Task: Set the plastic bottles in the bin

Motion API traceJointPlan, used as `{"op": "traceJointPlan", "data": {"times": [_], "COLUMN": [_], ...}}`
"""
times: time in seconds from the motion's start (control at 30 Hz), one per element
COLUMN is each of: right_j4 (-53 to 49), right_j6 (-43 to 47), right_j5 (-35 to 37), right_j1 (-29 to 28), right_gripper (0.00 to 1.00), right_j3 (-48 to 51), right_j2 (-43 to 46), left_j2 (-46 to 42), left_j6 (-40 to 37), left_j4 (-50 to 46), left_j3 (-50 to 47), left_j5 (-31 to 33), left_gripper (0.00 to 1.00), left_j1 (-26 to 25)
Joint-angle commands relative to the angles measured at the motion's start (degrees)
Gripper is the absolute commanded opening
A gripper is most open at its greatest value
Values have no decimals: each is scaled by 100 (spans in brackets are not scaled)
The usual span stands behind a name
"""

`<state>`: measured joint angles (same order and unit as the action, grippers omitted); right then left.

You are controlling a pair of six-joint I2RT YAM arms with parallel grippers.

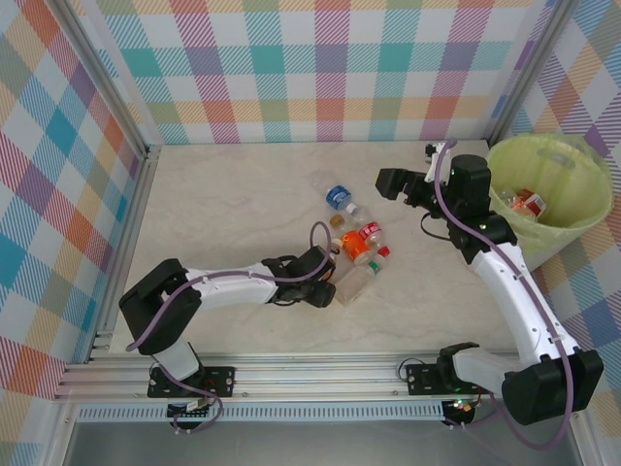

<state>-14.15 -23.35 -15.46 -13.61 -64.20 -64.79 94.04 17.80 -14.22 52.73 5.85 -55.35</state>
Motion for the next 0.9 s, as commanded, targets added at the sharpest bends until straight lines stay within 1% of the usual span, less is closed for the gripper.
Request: {"op": "traceJointPlan", "data": {"times": [0.0, 0.07, 0.13, 0.3, 0.43, 0.5, 0.53, 0.6, 0.73, 0.87], "right_j4": [331, 341, 362, 643, 824, 876, 889, 1025, 1364, 1437], "right_j6": [-90, -111, -163, -356, -475, -516, -528, -519, -613, -645], "right_j5": [-74, -124, -187, -423, -526, -629, -690, -1040, -1641, -1740], "right_j1": [-47, -46, -46, -46, -47, -46, -46, -57, -52, -85], "right_gripper": [100, 100, 100, 100, 100, 100, 100, 100, 100, 100], "right_j3": [92, 97, 118, 223, 268, 255, 246, 250, 299, 325], "right_j2": [-14, -64, -110, -180, -213, -258, -277, -312, -322, -338], "left_j2": [-455, -683, -931, -1547, -1915, -2069, -2119, -2189, -2222, -2189], "left_j6": [102, 145, 210, 479, 778, 948, 1014, 1183, 1440, 1623], "left_j4": [417, 595, 835, 1522, 2196, 2717, 2951, 3443, 4097, 4695], "left_j3": [-235, -384, -533, -791, -916, -1036, -1083, -1175, -1264, -1317], "left_j5": [-32, -90, -281, -1281, -1689, -1873, -1946, -2080, -2386, -2982], "left_gripper": [47, 47, 47, 47, 47, 47, 47, 47, 47, 47], "left_j1": [96, 183, 310, 762, 959, 1077, 1132, 1246, 1410, 1499]}}
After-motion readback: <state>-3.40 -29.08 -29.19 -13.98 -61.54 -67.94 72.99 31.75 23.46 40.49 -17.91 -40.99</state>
